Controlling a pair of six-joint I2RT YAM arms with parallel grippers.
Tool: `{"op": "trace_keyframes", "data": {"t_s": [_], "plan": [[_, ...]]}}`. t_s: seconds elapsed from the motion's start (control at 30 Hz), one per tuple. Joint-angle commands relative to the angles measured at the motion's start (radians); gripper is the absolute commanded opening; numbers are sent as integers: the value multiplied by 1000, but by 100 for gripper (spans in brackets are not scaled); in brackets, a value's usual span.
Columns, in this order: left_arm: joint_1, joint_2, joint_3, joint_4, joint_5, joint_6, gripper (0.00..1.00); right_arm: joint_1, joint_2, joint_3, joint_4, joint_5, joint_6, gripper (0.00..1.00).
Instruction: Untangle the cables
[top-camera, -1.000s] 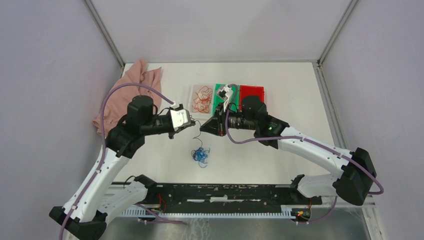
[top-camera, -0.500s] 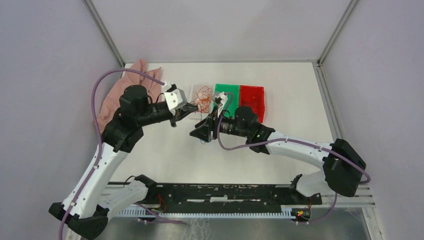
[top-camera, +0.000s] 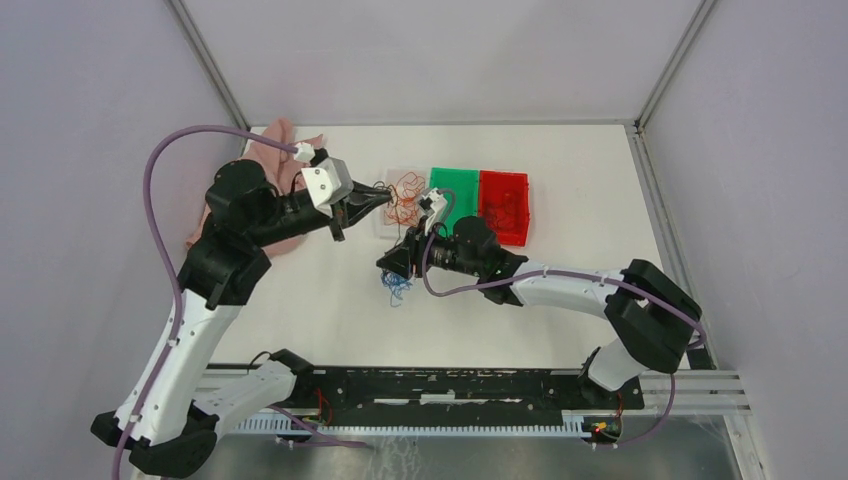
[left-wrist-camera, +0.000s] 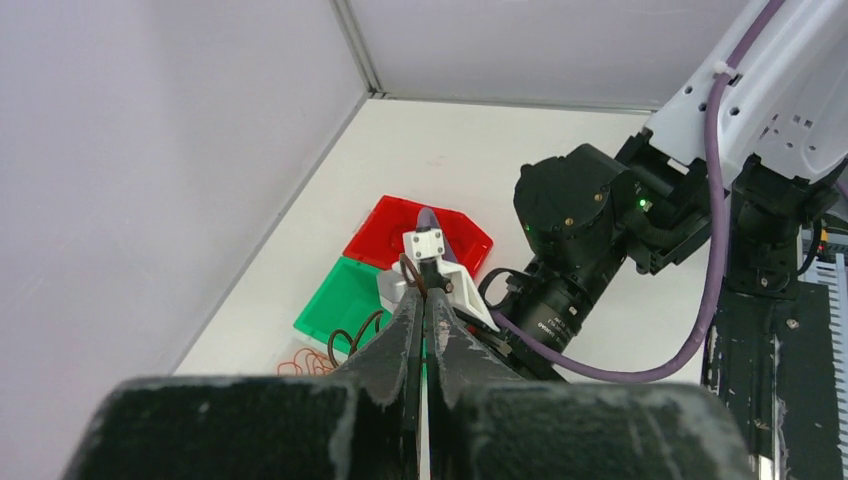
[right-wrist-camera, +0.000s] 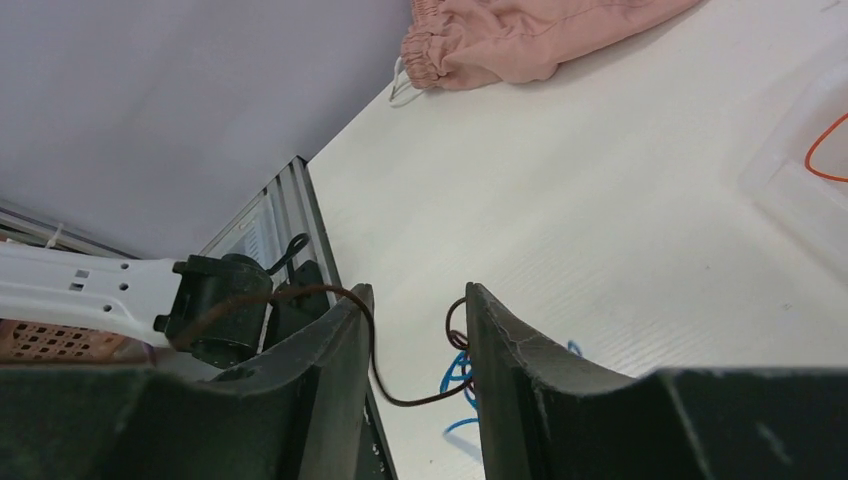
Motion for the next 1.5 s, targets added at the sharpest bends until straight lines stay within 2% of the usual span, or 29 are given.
{"op": "trace_keyframes", "data": {"t_s": [0.0,0.37,0.9,1.17,1.47], "plan": [[0,4,84,55,22,-41,3,13,23,-3,54,38,-2,44],[0,40,223,75,25,-50,3,29,95,-26,58,73,5,42],[1,159,555,263,-168,77,3,29,160,-79,106,93,39,44],[1,198,608,587,-461,225,3,29,159,-96,100,110,26,47],[-1,247,644,857,-641,430,3,29,140,-138,131,135,3,51]]}}
